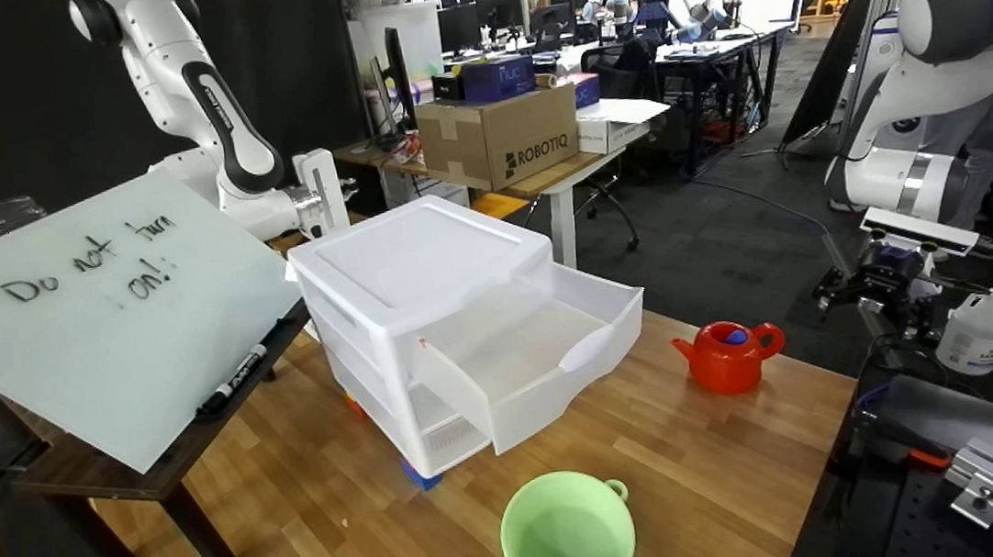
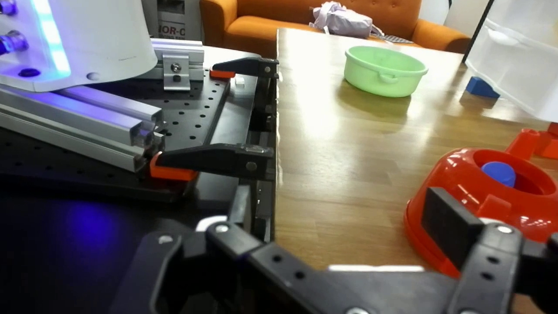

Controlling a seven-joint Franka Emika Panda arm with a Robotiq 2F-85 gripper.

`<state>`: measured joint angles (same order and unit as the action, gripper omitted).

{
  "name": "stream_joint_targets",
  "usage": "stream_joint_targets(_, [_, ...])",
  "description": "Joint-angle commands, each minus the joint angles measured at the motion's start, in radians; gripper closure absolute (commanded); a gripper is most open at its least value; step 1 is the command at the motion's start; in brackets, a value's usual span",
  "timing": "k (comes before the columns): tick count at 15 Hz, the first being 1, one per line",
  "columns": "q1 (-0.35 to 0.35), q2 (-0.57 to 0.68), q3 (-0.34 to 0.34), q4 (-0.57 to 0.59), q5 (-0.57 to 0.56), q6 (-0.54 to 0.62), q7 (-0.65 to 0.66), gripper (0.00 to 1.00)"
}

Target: Move the light red object to the right

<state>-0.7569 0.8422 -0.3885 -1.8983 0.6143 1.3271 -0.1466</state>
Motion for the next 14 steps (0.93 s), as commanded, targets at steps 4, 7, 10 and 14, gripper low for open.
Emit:
stream_joint_targets(4, [0.053, -0.036, 0.007, -0.035, -0.006, 0.091, 0.079, 0.00])
stream_joint_targets(7, [0.060, -0.032, 0.006, -0.033, -0.004, 0.099, 0.087, 0.00])
stream_joint_targets(10, [0.044, -0.004, 0.018, 0.000, -0.008, 0.077, 0.079, 0.00])
stream_joint_targets(14, [0.044, 0.001, 0.021, 0.000, -0.007, 0.078, 0.079, 0.00])
